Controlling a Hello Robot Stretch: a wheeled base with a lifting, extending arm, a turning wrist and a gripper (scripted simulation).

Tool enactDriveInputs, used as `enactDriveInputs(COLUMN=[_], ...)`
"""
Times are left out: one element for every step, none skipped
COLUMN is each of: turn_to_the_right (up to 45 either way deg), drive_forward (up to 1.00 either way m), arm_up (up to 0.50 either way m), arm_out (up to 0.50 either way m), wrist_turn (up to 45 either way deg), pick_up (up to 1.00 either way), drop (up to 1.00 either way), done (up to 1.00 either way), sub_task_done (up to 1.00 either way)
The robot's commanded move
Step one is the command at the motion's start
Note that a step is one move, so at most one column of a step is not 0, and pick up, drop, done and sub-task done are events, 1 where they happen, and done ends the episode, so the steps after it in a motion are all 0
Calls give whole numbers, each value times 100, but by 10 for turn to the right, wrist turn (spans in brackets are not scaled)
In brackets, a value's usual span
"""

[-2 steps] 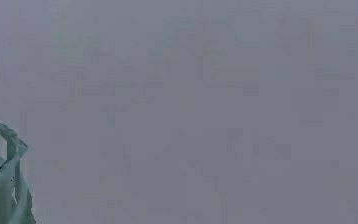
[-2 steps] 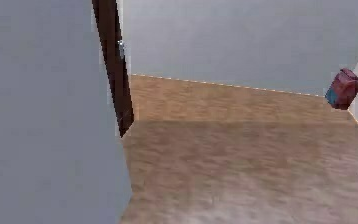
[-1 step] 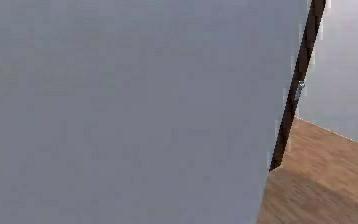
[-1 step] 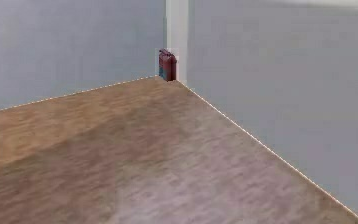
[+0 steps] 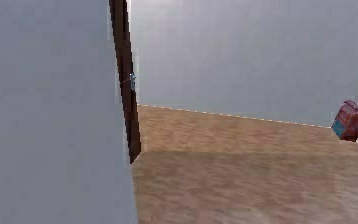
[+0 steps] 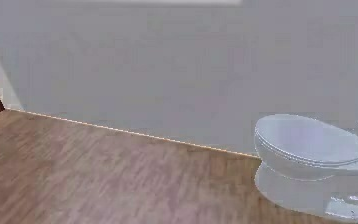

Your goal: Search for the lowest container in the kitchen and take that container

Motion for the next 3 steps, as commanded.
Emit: enactDriveInputs(turn_to_the_right=[270,30,0], drive_forward=[0,0,5], arm_up=[0,0,0], arm_out=[0,0,0], wrist_turn=[0,0,0], pick_up=[0,0,0], drop=[0,0,0], done=[0,0,0], sub_task_done=[0,0,0])
